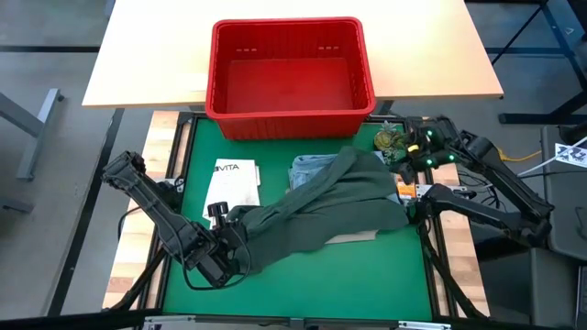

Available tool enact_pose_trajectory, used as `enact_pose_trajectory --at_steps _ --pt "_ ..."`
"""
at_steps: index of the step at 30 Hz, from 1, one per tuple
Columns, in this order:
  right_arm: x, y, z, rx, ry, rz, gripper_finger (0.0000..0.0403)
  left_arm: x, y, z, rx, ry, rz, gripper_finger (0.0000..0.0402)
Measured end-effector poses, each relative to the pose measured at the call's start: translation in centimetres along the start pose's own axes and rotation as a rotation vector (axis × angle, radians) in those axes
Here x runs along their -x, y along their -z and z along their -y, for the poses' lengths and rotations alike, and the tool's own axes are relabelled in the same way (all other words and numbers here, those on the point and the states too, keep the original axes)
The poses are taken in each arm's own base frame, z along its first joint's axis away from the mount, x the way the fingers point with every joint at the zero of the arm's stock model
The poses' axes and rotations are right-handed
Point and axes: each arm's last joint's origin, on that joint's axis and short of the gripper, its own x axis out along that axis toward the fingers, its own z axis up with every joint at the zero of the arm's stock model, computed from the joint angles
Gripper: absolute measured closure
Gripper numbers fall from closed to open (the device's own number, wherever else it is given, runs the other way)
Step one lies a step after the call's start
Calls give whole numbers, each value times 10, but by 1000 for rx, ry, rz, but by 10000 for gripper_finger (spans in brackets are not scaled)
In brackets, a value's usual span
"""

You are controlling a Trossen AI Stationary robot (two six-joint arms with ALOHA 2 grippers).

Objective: Fold Laundry from Bin
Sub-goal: Fold the green shirt

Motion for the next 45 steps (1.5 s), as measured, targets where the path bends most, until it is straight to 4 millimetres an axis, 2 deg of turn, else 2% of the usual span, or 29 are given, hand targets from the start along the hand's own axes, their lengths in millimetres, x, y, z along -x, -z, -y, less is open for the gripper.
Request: enact_pose_trajectory --at_steps 4,7,10,13,19,23,28,32,36,39,43,45 --pt "-5 -22 0 65 -11 139 206 0 0 0 -3 0 1 401" --pt "-10 -41 -1 115 -56 239 192 0 0 0 -3 0 1 401" --pt "-24 -57 2 122 -113 242 190 0 0 0 -2 -1 1 401" --pt "-46 -68 10 92 -138 170 189 0 0 0 -1 -1 2 401" --pt "-88 -80 27 28 -133 30 189 -1 -1 -1 5 -4 0 401" --pt "-107 -85 32 14 -223 -14 189 -2 -2 -2 12 -6 -1 401" --pt "-114 -90 30 28 -419 -15 189 -2 -3 -2 15 -4 0 401" --pt "-114 -92 29 40 -453 -5 191 -2 -3 -2 18 -1 3 401" --pt "-114 -92 29 39 -451 -6 223 -2 -3 -2 19 0 4 401" --pt "-114 -92 29 40 -451 -4 280 -2 -3 -2 18 -2 6 401" --pt "-114 -94 29 49 -453 11 382 -2 -5 -3 26 -44 54 401" --pt "-113 -96 28 50 -455 27 388 0 -4 -7 45 -74 74 401"
